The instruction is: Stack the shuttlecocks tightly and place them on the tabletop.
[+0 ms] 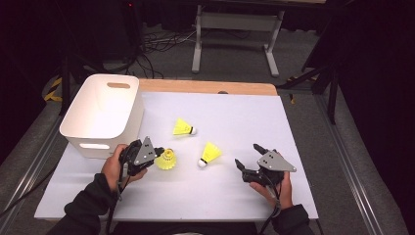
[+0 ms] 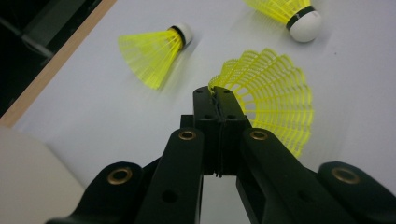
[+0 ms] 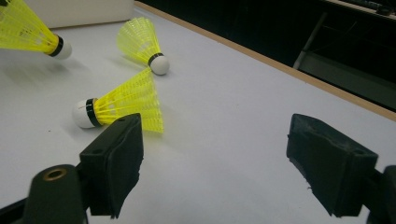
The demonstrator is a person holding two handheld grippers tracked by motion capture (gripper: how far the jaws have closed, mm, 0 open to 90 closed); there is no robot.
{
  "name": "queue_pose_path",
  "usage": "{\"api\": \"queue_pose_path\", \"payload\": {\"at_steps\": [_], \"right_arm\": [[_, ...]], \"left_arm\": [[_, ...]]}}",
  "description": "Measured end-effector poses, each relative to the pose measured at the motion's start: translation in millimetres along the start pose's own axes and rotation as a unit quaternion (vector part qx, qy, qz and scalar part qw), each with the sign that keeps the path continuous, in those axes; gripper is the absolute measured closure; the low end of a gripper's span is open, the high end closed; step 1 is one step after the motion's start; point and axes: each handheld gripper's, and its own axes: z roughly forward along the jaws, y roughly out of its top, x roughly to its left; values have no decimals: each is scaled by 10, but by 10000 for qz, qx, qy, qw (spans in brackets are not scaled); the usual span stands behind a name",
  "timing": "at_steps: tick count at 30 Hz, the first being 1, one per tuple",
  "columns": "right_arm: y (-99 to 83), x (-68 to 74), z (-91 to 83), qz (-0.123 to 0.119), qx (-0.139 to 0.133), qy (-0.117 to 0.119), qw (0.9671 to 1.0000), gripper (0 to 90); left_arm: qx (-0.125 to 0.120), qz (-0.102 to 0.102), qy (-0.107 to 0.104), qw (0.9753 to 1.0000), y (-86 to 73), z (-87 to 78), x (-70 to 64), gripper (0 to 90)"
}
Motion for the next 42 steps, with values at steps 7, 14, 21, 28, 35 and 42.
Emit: {"api": "queue_pose_path", "payload": {"at_steps": [7,14,21,28,35,42], "right_arm": [[-5,-5,17,35,38,42,10000,195],[-18,-5,40,78,146,131,9998,190],[-27,-16,40,101,156,179,9997,189],[-28,-16,42,101,159,200,9996,188],[-32,-20,47,107,161,229,9996,188],[-37,-15,51,111,183,275,9994,188]], "left_arm": [[340,-207,120,9991,57,-70,100,891],[682,-429,-12,9968,192,226,211,881],[698,-352,-83,9969,382,405,232,867],[682,-288,-180,9971,557,575,235,826],[673,-328,-289,9968,676,779,234,790],[882,-105,-287,9956,782,917,211,870]]}}
